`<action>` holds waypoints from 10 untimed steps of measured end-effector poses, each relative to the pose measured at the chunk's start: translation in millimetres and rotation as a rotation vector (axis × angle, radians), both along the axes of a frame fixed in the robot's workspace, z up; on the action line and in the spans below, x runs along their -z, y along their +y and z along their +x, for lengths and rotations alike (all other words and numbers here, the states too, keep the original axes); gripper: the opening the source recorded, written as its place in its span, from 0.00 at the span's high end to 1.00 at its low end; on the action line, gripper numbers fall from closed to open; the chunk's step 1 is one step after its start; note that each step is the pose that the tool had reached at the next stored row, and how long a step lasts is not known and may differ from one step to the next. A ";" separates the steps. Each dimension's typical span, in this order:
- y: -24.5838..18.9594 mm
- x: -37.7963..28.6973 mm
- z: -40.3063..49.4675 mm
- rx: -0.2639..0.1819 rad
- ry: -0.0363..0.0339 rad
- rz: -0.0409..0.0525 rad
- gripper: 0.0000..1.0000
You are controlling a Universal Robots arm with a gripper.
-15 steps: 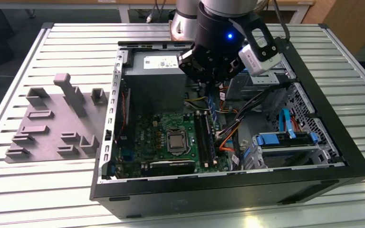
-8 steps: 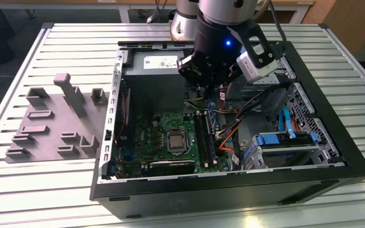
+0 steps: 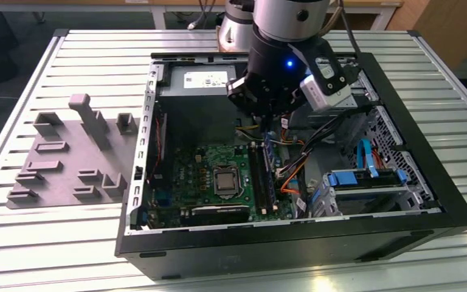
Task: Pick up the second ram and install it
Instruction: 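Insert the second ram into the second slot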
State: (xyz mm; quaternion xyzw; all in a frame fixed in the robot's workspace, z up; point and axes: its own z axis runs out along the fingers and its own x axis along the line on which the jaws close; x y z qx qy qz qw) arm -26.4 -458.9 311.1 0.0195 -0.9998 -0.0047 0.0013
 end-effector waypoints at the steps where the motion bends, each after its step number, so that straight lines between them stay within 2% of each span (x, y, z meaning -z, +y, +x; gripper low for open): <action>1: 0.0 1.7 0.0 0.000 0.0000 -0.0001 0.86; 10: -0.5 18.0 0.0 0.007 0.0006 0.0000 0.86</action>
